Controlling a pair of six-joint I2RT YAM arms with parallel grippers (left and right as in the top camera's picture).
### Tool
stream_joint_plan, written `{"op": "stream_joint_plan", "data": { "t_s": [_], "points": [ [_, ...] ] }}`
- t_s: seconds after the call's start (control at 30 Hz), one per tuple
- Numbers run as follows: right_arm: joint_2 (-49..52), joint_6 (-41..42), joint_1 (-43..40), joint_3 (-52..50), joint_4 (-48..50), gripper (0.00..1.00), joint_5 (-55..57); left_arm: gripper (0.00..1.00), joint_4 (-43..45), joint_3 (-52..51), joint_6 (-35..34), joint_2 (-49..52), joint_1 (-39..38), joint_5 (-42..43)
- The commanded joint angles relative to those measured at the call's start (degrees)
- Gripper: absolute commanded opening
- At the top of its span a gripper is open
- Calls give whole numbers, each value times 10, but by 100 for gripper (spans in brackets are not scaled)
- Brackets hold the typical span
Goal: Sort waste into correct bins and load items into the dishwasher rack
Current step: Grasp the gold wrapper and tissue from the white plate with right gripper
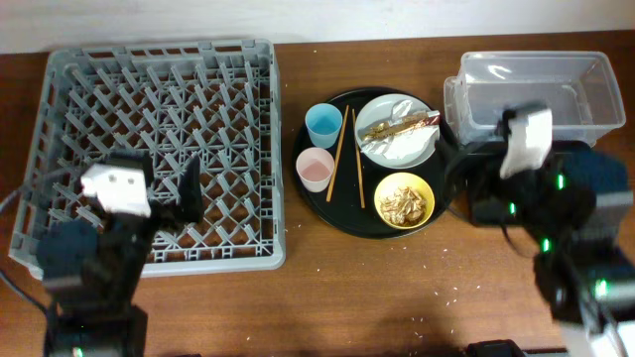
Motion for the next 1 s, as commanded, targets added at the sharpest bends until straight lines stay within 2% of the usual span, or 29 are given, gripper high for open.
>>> {"op": "stream_joint_plan", "data": {
  "t_s": [0.0, 0.07, 0.13, 0.33, 0.37, 0.4, 0.43, 0.53, 0.6, 0.7, 0.73, 0.8, 0.97],
  "points": [
    [142, -10, 3, 141, -79, 99, 0, 100, -4, 48, -3, 80, 1, 6],
    [257, -10, 3, 247, -167, 98, -3, 100, -5, 48, -3, 110, 1, 6],
    [344, -10, 3, 317, -209, 99, -3, 100, -5, 48, -3, 130, 1, 6],
    [489, 7, 4, 324, -155, 100, -91, 100, -5, 48, -3, 172, 1, 6],
    [506, 53, 4, 324, -148, 98, -89, 100, -5, 48, -3, 179, 1, 6],
    [525, 106, 4, 324, -142, 91, -83, 100, -5, 48, -3, 186, 1, 6],
    [544, 183, 7, 324, -139, 88, -34, 100, -5, 48, -3, 195, 1, 6],
    [577, 344, 37, 323, -148, 88, 136, 100, -5, 48, -3, 213, 1, 6],
    [590, 415, 63, 323, -153, 88, 219, 100, -5, 48, -3, 223, 1, 6],
    [623, 465, 99, 323, -151, 89, 275, 100, -5, 48, -3, 236, 1, 6],
    [636, 482, 104, 323, -154, 96, 289, 100, -5, 48, -3, 238, 1, 6],
    [668, 523, 106, 323, -162, 99, 294, 100, -5, 48, -3, 239, 1, 6],
    [720, 522, 106, 323, -146, 99, 293, 100, -5, 48, -3, 239, 1, 6]
  ]
}}
